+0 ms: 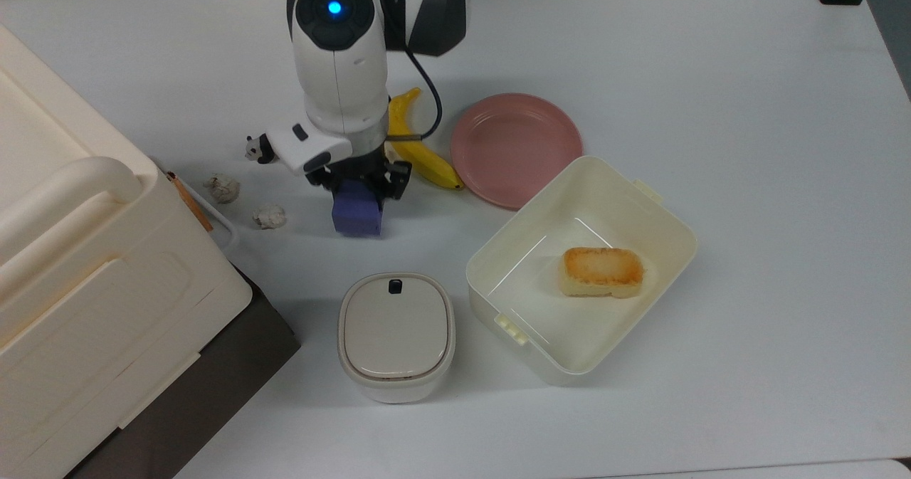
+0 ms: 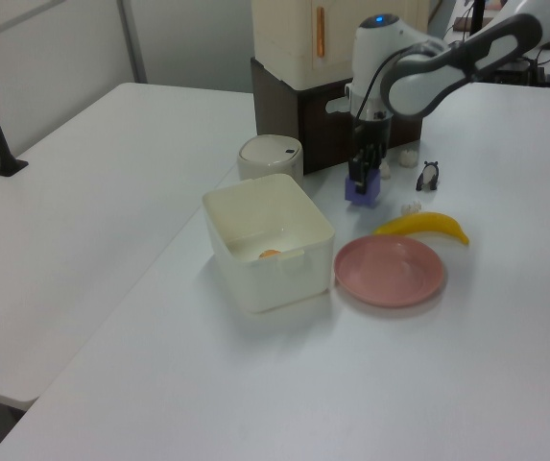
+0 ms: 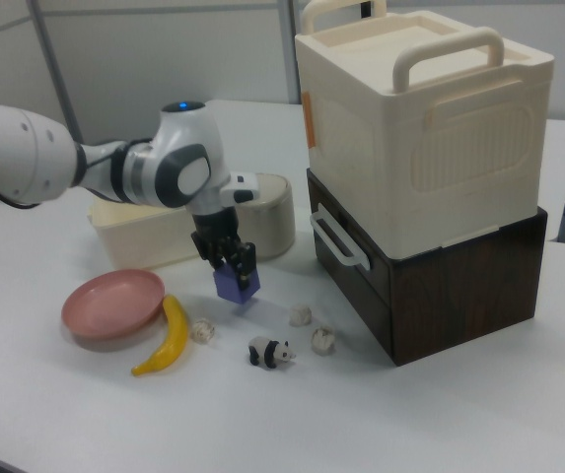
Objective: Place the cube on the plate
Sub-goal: 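Close the gripper on the purple cube and lift it, then carry the purple cube over the pink plate and lower it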
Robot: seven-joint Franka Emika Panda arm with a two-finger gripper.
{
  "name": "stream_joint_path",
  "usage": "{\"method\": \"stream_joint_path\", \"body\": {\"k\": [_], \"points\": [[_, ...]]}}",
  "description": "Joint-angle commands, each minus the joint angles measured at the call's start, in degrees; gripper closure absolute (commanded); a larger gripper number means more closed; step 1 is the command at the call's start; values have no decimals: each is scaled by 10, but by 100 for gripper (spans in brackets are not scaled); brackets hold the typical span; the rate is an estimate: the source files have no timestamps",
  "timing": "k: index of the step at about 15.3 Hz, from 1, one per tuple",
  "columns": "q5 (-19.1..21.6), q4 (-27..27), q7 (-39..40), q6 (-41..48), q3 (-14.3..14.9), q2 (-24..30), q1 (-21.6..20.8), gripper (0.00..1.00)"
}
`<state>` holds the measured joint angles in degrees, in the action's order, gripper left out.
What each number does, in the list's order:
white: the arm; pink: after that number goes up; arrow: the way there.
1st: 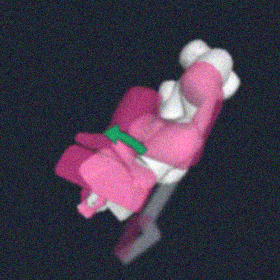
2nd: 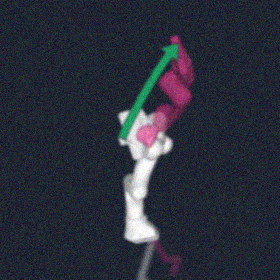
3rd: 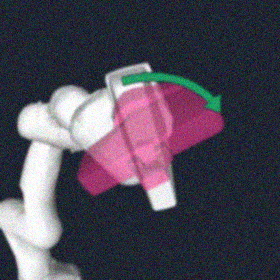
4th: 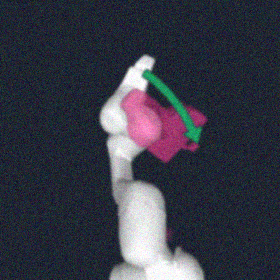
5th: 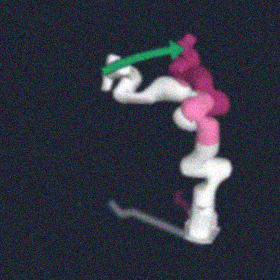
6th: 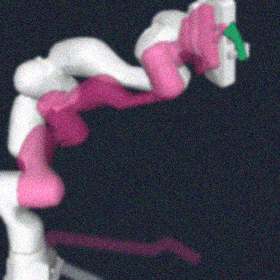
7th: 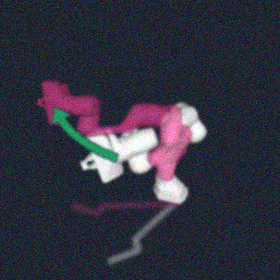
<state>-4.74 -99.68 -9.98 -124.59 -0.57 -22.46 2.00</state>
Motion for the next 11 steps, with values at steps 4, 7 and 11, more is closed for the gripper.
{"method": "stream_joint_path", "body": {"k": [4,7,11], "points": [[-13,-28,67,242,-13,130,-6,100],[-12,-39,64,271,-42,136,-7,100],[-12,-88,-36,256,-108,135,-15,100]]}}
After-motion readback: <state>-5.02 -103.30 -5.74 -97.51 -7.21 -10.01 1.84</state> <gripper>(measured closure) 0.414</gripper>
